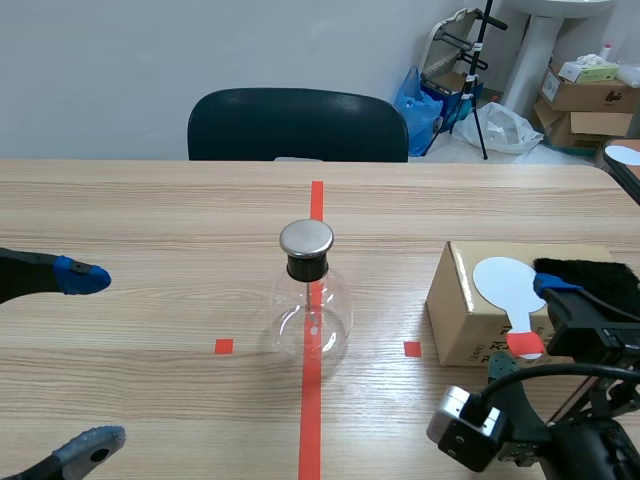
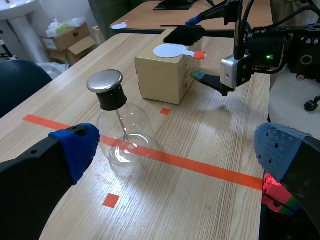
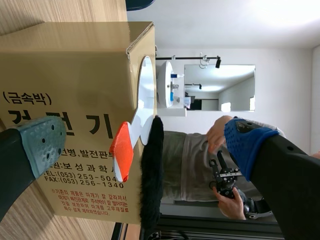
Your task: Do the electroscope experiment
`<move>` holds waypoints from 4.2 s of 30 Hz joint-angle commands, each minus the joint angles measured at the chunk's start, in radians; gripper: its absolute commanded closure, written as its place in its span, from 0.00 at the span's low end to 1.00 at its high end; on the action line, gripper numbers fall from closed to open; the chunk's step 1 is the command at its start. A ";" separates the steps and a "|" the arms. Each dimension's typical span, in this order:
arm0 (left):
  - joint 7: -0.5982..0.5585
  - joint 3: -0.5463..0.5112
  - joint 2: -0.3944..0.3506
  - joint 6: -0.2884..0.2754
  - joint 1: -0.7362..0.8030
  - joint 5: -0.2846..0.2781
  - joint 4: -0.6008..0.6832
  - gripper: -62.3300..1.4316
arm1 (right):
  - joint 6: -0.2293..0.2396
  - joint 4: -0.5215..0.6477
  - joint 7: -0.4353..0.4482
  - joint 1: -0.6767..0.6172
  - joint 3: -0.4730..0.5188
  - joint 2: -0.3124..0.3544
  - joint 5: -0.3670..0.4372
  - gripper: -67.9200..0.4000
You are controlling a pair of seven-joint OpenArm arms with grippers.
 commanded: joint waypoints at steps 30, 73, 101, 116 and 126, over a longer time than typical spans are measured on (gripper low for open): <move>0.006 -0.014 0.048 -0.002 0.003 -0.016 0.004 0.00 | -0.058 0.035 -0.047 -0.072 -0.002 0.024 0.027 0.00; 0.736 -0.126 0.509 0.232 0.031 -0.251 0.410 0.00 | 0.718 0.864 -0.079 -0.420 -0.016 0.684 1.524 0.00; 0.743 -0.109 0.322 0.233 0.033 -0.406 0.410 0.00 | 0.928 0.864 -0.322 -0.290 0.053 0.650 1.645 0.00; 0.773 -0.109 0.315 0.233 0.033 -0.404 0.410 0.00 | 0.928 0.864 -0.374 -0.290 0.053 0.650 1.645 0.00; 0.773 -0.109 0.315 0.233 0.033 -0.404 0.410 0.00 | 0.928 0.864 -0.375 -0.290 0.053 0.650 1.645 0.00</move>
